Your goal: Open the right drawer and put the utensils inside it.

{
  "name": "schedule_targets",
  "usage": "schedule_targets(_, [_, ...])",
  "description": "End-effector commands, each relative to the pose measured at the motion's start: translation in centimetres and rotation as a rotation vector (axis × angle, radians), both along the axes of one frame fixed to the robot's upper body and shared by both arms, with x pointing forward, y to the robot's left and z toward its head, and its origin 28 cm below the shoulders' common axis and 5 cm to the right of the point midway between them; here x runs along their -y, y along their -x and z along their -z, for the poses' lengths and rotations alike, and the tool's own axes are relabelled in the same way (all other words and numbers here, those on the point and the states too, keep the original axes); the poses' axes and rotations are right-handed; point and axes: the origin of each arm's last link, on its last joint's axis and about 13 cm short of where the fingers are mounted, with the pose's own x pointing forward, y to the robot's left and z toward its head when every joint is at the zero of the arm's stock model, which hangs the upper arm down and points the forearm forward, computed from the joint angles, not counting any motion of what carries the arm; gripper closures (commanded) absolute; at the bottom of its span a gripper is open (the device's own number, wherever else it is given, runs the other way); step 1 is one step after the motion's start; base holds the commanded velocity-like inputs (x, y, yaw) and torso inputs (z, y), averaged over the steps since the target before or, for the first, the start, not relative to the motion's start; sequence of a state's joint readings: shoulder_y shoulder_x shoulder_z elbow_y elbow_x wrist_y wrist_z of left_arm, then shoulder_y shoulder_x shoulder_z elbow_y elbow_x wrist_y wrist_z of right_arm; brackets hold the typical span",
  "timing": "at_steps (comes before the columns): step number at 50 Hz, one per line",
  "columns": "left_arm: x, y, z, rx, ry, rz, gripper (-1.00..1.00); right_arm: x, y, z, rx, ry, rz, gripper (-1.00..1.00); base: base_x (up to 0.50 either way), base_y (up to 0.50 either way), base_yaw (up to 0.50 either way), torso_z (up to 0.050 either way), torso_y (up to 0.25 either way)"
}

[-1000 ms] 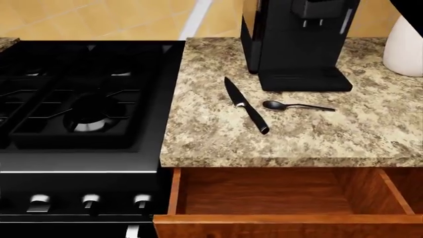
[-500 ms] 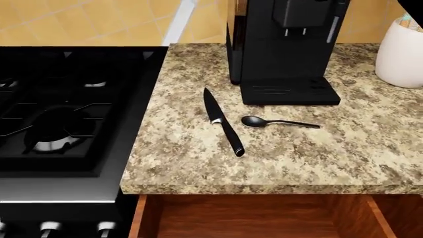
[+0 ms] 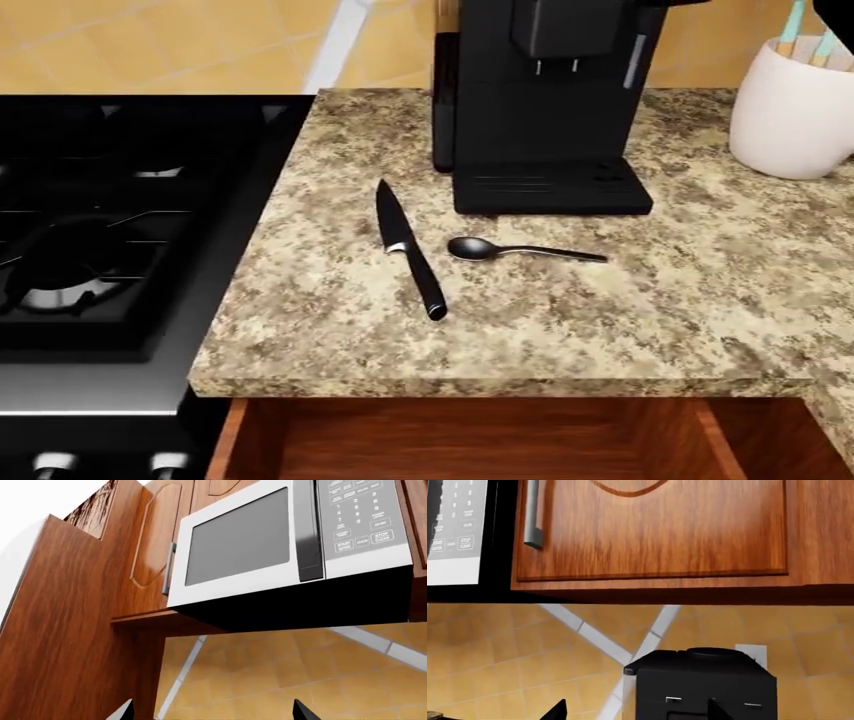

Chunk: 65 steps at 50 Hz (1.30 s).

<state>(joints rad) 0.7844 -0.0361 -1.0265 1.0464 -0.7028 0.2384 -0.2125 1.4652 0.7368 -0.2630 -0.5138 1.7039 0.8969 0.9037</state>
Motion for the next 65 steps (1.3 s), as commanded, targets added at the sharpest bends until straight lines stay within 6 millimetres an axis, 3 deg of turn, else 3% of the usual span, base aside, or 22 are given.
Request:
schedule_targets(1, [0.0,0.0,0.0,0.002,0.000,-0.001,-1.00,0.2,0.0,0.1,0.004,-0.007,-0.002,-1.00,0.00,-0.39,0.00,0.000,0.000])
schedule_targets(26, [0.1,-0.1,0.0,-0.001,-0.003,0.001,-1.00,0.1,0.0,0.6,0.017,0.034,0.007,-1.00,0.23,-0.28,0.00,0.000,0.000])
schedule_targets(43, [0.0,0.1,0.0,0.003,0.000,-0.002,-1.00,0.4,-0.1,0.8,-0.012,0.008,0.020,-1.00,0.02,-0.01,0.00,0.000,0.000])
schedule_targets(65, [0.0,0.0,0.0,-0.001,-0.002,-0.001,-1.00,2.0,2.5,1.7,-0.135,0.081,0.041,-1.00,0.00,0.00,0.00,0.000,0.000])
